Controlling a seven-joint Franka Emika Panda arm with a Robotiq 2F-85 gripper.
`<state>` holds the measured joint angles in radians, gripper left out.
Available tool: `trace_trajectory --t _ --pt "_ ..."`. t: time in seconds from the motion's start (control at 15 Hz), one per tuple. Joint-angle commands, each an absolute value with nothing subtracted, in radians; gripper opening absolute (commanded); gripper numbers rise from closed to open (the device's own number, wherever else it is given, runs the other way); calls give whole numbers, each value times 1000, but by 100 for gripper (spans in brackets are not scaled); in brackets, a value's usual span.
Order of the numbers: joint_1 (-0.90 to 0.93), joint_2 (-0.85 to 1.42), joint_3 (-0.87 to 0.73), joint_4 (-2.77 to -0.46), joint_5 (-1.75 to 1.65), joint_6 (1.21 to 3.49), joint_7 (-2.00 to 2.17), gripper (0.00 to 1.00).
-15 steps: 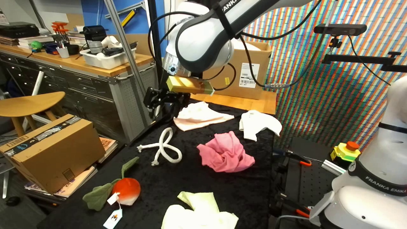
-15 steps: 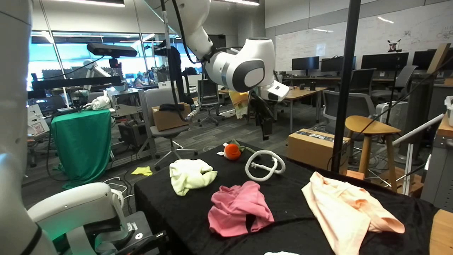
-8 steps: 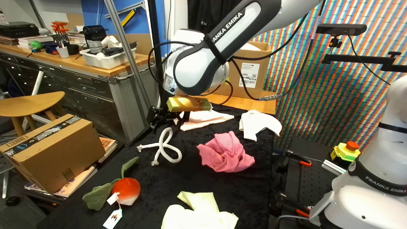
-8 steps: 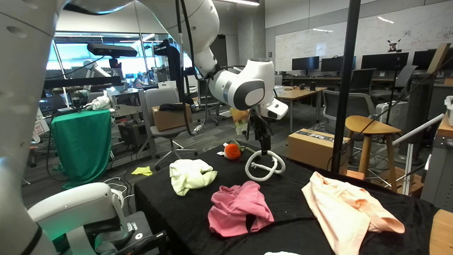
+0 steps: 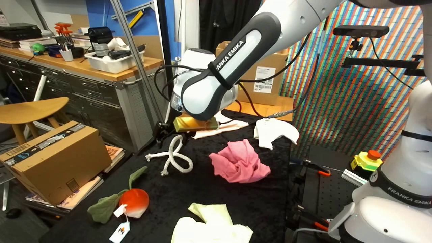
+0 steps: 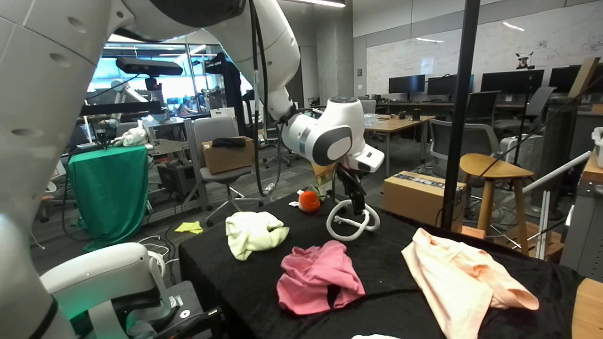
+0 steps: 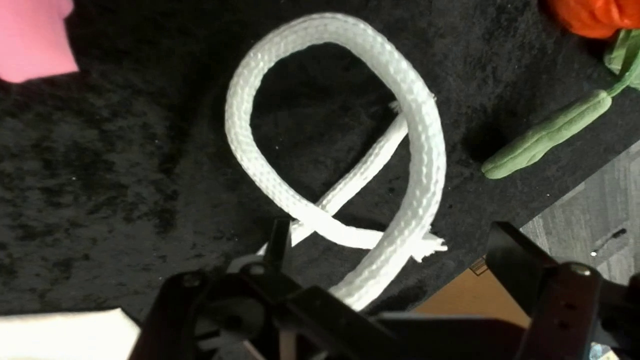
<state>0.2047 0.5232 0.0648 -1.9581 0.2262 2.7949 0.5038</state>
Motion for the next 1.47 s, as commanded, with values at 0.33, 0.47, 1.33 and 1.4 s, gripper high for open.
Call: trace_trajectory --t 0.33,0.47,1.33,1.4 --pt "266 581 -7 -1908 213 2877 519 82" --pt "266 580 -13 -1909 216 2889 518 58" --pt "272 505 -57 -1987 192 2909 499 8" --pt "273 481 -66 -2010 181 2906 493 8"
